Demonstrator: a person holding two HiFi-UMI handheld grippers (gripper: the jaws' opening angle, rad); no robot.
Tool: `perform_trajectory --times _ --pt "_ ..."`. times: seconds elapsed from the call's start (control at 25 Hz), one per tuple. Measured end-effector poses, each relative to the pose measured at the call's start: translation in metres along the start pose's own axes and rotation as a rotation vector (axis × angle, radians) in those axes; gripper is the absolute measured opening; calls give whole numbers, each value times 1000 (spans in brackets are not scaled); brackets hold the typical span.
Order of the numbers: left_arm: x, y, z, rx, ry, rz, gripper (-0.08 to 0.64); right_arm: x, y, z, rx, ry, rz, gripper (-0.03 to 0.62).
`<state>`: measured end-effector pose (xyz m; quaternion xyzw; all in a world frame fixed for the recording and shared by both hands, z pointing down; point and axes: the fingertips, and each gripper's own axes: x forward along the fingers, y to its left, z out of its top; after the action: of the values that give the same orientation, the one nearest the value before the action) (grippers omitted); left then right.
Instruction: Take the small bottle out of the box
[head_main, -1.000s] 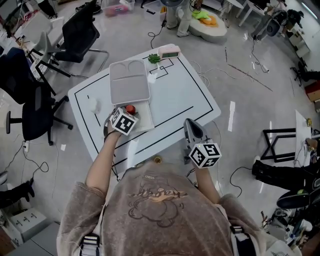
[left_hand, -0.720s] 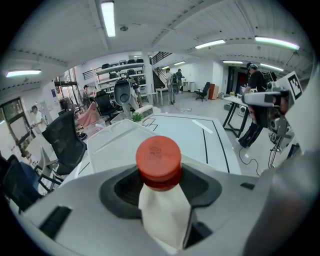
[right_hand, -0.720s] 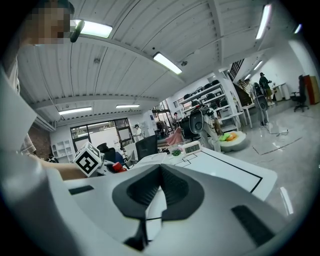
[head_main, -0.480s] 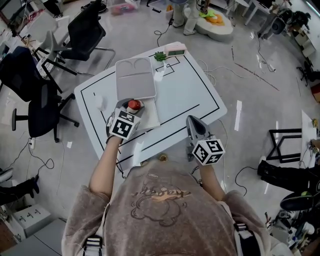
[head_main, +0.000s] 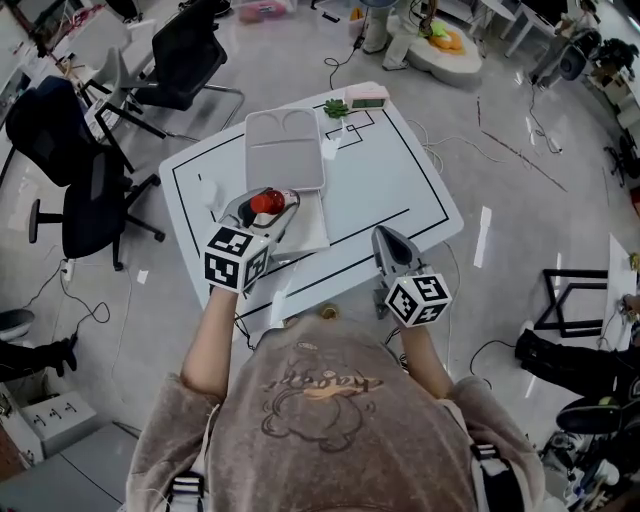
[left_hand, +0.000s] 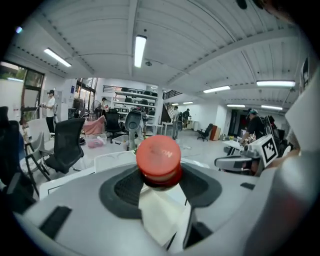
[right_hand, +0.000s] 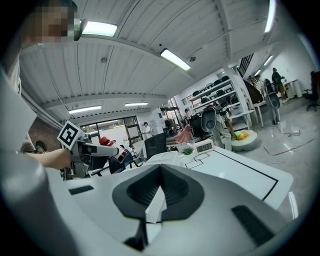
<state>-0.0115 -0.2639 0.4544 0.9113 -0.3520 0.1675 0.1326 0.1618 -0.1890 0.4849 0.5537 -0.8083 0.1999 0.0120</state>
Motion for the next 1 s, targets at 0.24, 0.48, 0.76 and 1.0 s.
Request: perform_trajectory --times 0.24,0.48,0.76,1.0 --pt "-25 2 13 -132 -113 -14 224 8 10 2 -16 8 40 -3" --pt "-46 14 7 -294 -200 -12 224 18 17 3 -29 16 76 -3" --pt "-65 31 -19 -415 -230 25 224 29 26 3 -39 25 111 -3" --pt "-71 44 -49 -476 -221 69 224 36 32 1 -43 31 129 -3"
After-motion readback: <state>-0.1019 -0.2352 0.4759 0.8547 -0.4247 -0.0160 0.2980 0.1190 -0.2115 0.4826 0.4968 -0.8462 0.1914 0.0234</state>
